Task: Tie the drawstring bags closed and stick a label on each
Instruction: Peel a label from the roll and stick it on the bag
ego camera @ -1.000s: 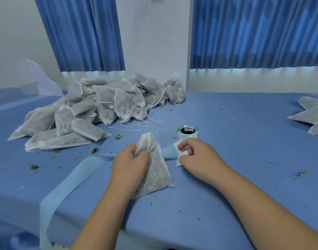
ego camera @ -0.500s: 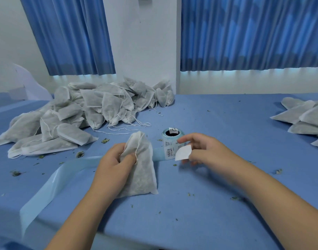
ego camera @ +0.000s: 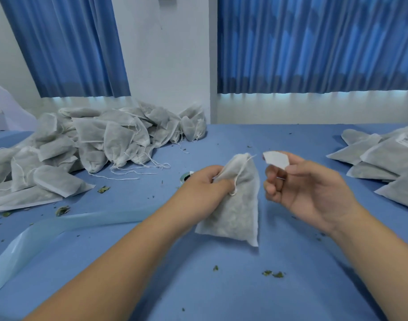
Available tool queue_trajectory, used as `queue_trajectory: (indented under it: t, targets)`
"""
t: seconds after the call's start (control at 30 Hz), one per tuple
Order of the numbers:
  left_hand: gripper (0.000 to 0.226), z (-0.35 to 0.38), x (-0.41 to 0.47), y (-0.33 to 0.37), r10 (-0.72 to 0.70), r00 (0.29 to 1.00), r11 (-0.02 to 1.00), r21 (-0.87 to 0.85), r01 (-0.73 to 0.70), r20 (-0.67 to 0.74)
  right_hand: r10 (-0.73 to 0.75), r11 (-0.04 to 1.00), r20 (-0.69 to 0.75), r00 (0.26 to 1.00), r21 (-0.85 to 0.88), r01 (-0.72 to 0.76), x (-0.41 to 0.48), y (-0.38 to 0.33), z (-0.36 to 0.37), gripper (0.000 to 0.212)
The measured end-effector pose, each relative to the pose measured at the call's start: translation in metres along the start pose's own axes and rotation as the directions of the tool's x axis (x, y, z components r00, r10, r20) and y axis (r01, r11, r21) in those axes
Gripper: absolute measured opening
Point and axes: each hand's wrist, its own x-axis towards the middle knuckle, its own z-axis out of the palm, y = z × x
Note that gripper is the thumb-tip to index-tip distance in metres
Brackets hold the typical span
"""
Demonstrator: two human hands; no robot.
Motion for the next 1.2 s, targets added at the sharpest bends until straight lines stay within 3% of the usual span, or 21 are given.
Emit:
queue_trajectory:
  t: [0.17, 0.3, 0.53, 0.73, 0.8, 0.9, 1.0, 1.2]
  targets:
    - [0.007, 0.040, 0.041, 0.004, 0.006, 1.000, 0.998, 0.067, -0.007, 0.026, -0.117, 0.993, -0.030, 0.993, -0.002, 0.117, 0.001, -0.006, -0.002, 0.026]
    - [0.020, 0.059, 0.046, -0.012, -0.002, 0.993, 1.000, -0.005, 0.003, 0.120, -0.135, 0.988, -0.033, 0.990, -0.084, 0.132, 0.002, -0.004, -0.006, 0.028]
    - [0.013, 0.056, 0.044, -0.019, -0.018, 0.971, 0.978, -0.196, 0.066, 0.237, -0.106, 0.971, -0.156, 0.982, -0.231, 0.068, 0.007, 0.004, -0.005, 0.032]
    - [0.041, 0.054, 0.040, -0.016, -0.015, 0.945, 0.961, -0.256, 0.104, 0.328, -0.162, 0.960, -0.250, 0.955, -0.266, 0.093, 0.003, 0.003, -0.008, 0.015]
    - [0.044, 0.054, 0.039, -0.015, -0.016, 0.940, 0.953, -0.279, 0.117, 0.340, -0.208, 0.942, -0.279, 0.938, -0.314, 0.115, 0.002, 0.002, -0.010, 0.021]
    - [0.032, 0.052, 0.037, -0.014, -0.015, 0.939, 0.920, -0.362, 0.147, 0.344, -0.330, 0.845, -0.287, 0.899, -0.515, 0.145, -0.001, -0.001, -0.011, 0.028]
    - [0.021, 0.049, 0.037, -0.014, 0.008, 0.935, 0.904, -0.402, 0.144, 0.354, -0.443, 0.656, -0.201, 0.874, -0.736, 0.164, -0.004, 0.000, -0.011, 0.034]
    - [0.017, 0.043, 0.036, -0.011, 0.029, 0.941, 0.888, -0.440, 0.130, 0.336, -0.584, 0.343, -0.039, 0.811, -0.917, 0.203, -0.006, 0.003, -0.010, 0.029]
